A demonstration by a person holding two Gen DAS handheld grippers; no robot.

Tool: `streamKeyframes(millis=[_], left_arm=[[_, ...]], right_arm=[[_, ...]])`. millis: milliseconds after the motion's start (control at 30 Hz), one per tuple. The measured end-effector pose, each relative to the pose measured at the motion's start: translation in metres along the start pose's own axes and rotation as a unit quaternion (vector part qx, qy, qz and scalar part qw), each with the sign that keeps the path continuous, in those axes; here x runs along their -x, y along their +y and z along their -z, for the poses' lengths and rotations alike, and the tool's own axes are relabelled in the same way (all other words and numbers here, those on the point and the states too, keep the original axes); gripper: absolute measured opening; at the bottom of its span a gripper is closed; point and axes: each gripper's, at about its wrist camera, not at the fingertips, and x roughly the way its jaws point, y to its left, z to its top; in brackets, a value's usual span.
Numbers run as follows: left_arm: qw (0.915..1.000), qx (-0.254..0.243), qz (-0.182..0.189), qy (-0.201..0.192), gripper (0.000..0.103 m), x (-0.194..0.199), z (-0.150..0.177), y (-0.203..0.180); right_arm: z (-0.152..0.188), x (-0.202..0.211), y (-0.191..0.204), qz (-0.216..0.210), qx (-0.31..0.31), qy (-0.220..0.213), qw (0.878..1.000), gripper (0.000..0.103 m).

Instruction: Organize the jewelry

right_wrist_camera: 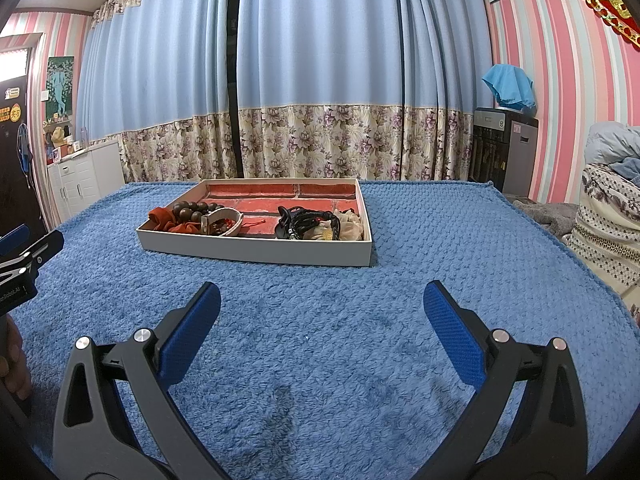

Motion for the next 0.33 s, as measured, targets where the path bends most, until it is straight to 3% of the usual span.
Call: streamKeyframes(millis=[333], left_arm=[[1.0000,0.007,-0.002,0.003,0.099,-0.0007,-0.0003,0.0004]], right_arm=[[-0.0003,0.0005,0.0007,0.000,0.001,0.000,1.000,0.099]])
